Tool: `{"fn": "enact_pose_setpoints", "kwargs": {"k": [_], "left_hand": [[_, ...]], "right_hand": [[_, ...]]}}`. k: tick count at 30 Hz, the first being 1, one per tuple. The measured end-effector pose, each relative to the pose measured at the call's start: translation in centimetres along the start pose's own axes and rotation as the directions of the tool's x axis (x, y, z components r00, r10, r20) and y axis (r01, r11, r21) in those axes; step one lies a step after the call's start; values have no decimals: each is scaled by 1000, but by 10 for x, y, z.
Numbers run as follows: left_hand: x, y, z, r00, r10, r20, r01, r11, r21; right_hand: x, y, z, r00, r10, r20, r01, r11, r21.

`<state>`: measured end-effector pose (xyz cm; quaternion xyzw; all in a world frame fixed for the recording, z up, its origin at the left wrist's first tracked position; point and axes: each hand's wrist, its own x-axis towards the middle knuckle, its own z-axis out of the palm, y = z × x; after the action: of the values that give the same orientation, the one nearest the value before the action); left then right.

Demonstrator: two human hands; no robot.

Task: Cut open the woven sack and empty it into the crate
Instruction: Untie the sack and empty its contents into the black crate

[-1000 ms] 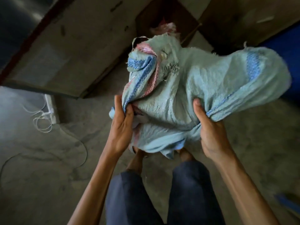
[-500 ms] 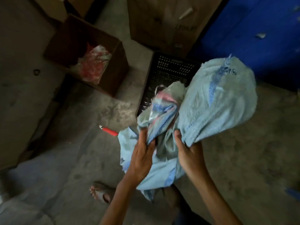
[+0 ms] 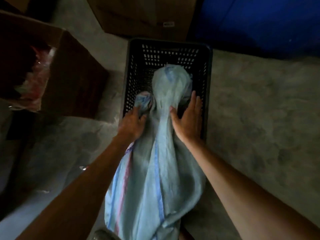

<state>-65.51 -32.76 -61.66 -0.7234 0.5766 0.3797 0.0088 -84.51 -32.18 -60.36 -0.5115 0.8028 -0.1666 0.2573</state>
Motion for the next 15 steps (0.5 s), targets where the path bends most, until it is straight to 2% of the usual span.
{"fn": "enact_pose_setpoints", "kwargs": {"k": [1, 2, 3, 4, 5, 6, 7, 9, 11, 13, 15], "left_hand": [[3, -9, 13, 997, 66, 35, -68, 995, 72], [4, -16, 26, 987, 124, 99, -138, 979, 152], [2, -22, 36, 968, 164, 189, -206, 952, 228], [-1, -27, 46, 940, 175, 291, -261, 921, 290], [-4, -32, 54, 912, 172, 374, -305, 892, 333], [-8, -36, 60, 893, 170, 416, -333, 873, 357], [-12, -41, 62, 890, 192, 414, -354, 863, 361], [-23, -46, 60, 902, 281, 328, -384, 870, 310], [-43, -45, 46, 909, 335, 247, -395, 883, 253], [-67, -45, 23, 910, 349, 225, -398, 888, 230], [-93, -49, -4, 911, 349, 219, -392, 897, 204]], "right_hand": [[-7, 14, 12, 992, -128, 0, 128, 988, -88], [-16, 28, 24, 970, -219, 101, 233, 959, -163], [-25, 43, 35, 930, -232, 285, 289, 941, -179], [-33, 56, 44, 852, -171, 495, 292, 940, -177], [-41, 69, 51, 742, -92, 664, 285, 940, -188], [-49, 78, 54, 667, -18, 745, 251, 947, -202], [-55, 83, 54, 668, 4, 744, 258, 937, -237], [-67, 84, 48, 811, -9, 585, 219, 932, -289], [-86, 74, 31, 875, -38, 482, 207, 931, -302], [-106, 58, 7, 877, -6, 481, 185, 928, -325], [-128, 36, -19, 843, 65, 533, 157, 919, -362]]}}
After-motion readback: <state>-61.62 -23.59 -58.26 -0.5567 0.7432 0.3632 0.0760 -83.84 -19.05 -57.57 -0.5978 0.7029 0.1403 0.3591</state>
